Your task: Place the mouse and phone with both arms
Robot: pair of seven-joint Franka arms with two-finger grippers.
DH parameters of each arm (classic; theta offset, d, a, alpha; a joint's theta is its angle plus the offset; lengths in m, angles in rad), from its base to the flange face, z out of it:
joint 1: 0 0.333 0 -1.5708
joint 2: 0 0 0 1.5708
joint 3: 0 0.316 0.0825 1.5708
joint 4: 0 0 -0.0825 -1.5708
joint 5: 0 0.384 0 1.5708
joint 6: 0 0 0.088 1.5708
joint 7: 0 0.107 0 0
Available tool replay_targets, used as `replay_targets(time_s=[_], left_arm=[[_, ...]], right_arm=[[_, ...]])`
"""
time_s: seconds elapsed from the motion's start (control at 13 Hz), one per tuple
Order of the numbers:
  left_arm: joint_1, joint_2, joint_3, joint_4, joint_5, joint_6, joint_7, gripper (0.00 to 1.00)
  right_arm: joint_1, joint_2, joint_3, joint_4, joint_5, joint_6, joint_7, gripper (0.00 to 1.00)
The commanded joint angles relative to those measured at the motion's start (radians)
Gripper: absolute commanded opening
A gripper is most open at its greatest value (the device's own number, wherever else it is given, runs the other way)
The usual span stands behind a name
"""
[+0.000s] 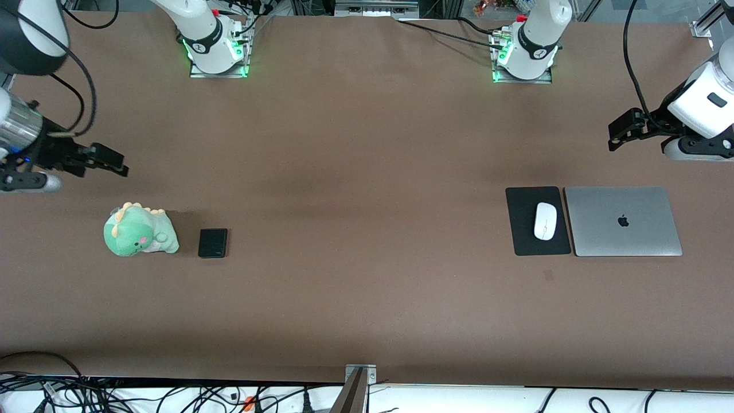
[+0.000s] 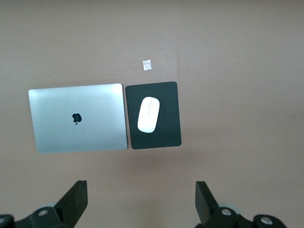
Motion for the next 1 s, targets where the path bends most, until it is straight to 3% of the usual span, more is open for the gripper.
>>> replay_targets(time_s=[0.0,0.38,0.92], left_arm=[[0.005,0.006,-0.001,0.02,-0.022,-0.006,-0.005,1.0],[-0.01,0.043,-0.012,0.024,-0.013,-0.004,-0.005,1.0],[-0.01,0.066,-0.012,0.049,-0.009,-0.007,-0.007,1.0]], right_arm=[[-0.041,-0.031,0.033,0.048,-0.054,-0.108,-0.011,1.0],[-0.035,-0.005,0.03,0.163,-0.062,-0.133,-0.011,1.0],[-0.032,-0.005,0.031,0.17,-0.056,-0.123,0.002,1.0]])
